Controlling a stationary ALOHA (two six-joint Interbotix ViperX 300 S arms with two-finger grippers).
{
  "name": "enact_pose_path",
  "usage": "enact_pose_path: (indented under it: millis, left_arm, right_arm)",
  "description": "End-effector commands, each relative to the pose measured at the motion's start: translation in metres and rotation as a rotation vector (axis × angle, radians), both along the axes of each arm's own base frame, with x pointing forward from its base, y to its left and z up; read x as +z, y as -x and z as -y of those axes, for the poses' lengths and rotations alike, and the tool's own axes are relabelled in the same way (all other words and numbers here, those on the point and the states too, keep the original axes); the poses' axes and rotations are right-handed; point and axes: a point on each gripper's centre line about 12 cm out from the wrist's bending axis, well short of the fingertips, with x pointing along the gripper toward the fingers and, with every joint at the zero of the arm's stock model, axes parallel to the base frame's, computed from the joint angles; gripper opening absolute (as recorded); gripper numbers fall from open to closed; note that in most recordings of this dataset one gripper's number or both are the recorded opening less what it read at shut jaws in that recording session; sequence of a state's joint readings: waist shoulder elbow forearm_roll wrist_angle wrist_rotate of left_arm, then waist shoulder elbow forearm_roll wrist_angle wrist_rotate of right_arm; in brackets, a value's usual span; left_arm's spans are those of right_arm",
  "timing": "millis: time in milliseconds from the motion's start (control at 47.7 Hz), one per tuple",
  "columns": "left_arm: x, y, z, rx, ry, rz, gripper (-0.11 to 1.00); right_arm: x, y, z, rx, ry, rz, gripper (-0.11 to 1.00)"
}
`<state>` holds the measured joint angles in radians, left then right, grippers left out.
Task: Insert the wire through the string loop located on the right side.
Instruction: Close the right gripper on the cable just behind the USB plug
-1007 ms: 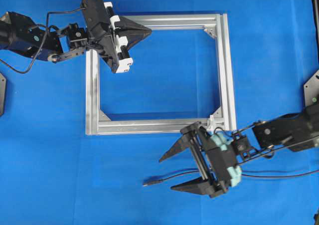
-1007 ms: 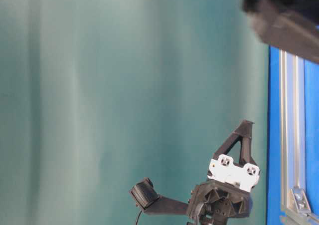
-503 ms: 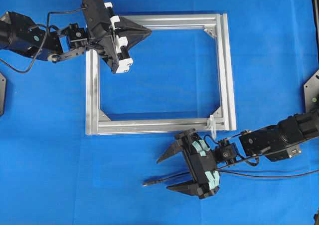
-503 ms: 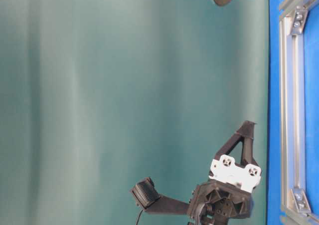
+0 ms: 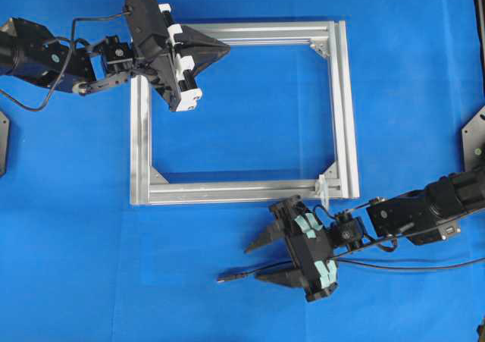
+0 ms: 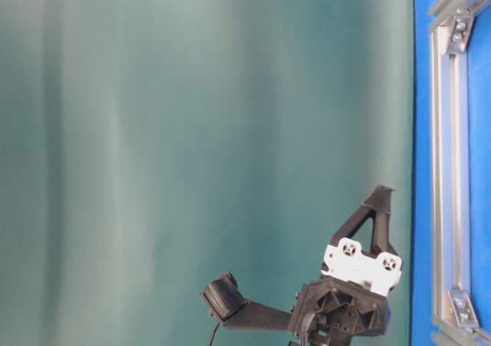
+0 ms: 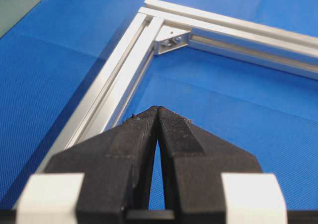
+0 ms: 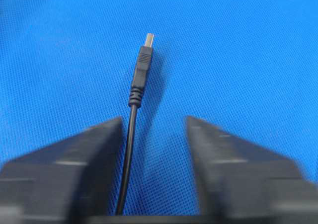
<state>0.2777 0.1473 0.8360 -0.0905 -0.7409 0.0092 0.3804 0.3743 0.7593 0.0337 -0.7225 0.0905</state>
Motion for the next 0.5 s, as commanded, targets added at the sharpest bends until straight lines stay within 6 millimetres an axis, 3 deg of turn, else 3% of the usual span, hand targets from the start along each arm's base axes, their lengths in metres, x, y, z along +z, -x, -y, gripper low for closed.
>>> enact_pose_path:
  millis: [0, 147, 482]
  left_arm:
    - [0.016, -0.0043, -0.0005, -0.003, -0.016, 0.046, 0.0]
    - [0.016, -0.0043, -0.0004, -0.004, -0.018, 0.046, 0.0]
    - [0.0147, -0.0027, 0.0001, -0.004, -0.015, 0.04, 0.0]
  right_arm:
    - [0.0126, -0.0038, -0.0024, 0.005, -0.012, 0.037, 0.23]
    - [0.013, -0.0039, -0.0035, 0.011, -0.009, 0.039, -0.03]
    - [0.0194, -0.0049, -0.004, 0.01, -0.016, 0.053, -0.04]
